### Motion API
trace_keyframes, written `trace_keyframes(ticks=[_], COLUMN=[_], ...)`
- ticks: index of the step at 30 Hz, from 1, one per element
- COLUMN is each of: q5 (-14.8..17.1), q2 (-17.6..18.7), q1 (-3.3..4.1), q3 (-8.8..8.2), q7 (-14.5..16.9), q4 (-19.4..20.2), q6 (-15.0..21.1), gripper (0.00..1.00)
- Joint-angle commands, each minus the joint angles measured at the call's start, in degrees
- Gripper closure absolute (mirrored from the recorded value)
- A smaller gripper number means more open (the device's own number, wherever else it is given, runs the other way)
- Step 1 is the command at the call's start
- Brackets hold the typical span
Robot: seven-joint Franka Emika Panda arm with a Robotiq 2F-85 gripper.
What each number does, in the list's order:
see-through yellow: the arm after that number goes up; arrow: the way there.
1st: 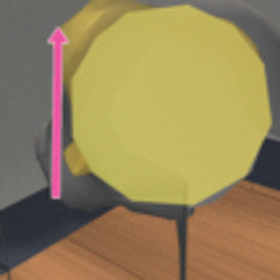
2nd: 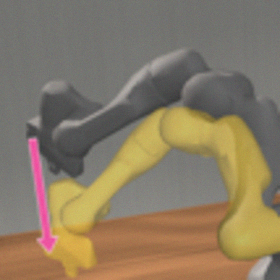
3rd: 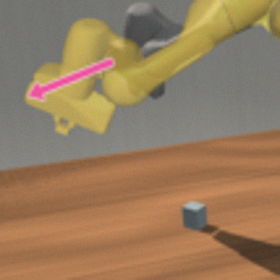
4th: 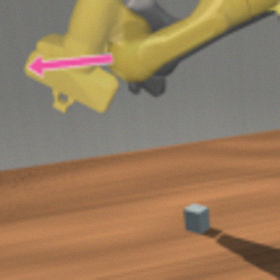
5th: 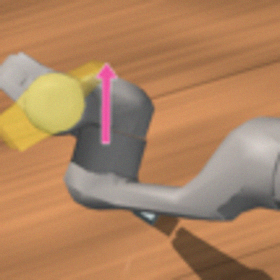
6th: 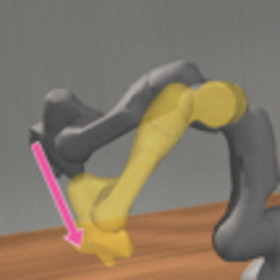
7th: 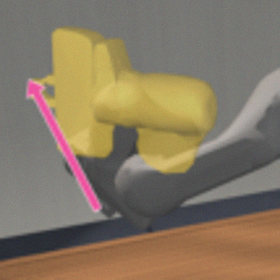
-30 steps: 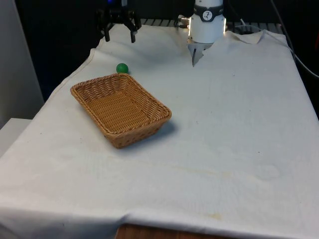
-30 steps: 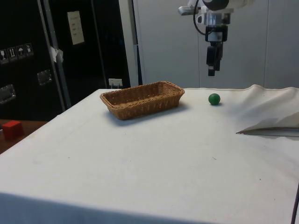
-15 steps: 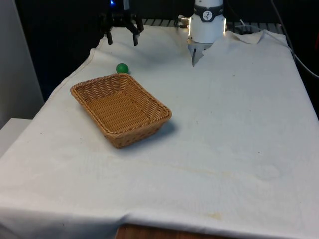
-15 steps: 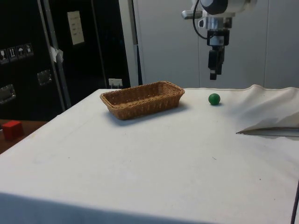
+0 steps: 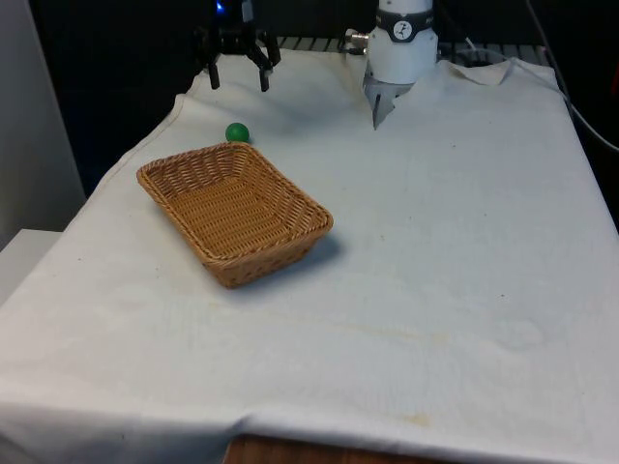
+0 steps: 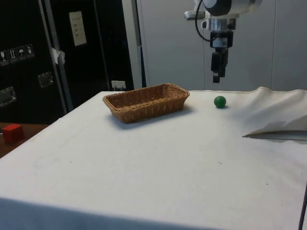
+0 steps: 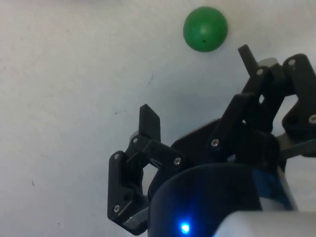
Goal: Pick up the ball and place it into the basket.
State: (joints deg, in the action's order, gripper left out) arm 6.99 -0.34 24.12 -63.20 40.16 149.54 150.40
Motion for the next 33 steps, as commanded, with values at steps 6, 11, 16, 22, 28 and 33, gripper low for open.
trace_keyframes(ticks=[6,11,16,22,28,33], q5=[4.3,6.3,8.8,12.5,16.0,17.5], q2=[2.6,4.2,5.7,7.6,9.6,10.5], q1=[0.46,0.17,-0.17,-0.74,-0.86,-0.69], q3=[1.43,2.01,2.12,1.95,1.6,2.01], q7=[1.1,2.0,4.2,7.8,11.1,11.7], q4=[0.8,0.1,-0.7,-1.5,-1.7,-1.7], q6=[1.6,1.3,0.7,0.0,-0.3,-0.3], gripper=[0.0,0.0,0.0,0.0,0.0,0.0])
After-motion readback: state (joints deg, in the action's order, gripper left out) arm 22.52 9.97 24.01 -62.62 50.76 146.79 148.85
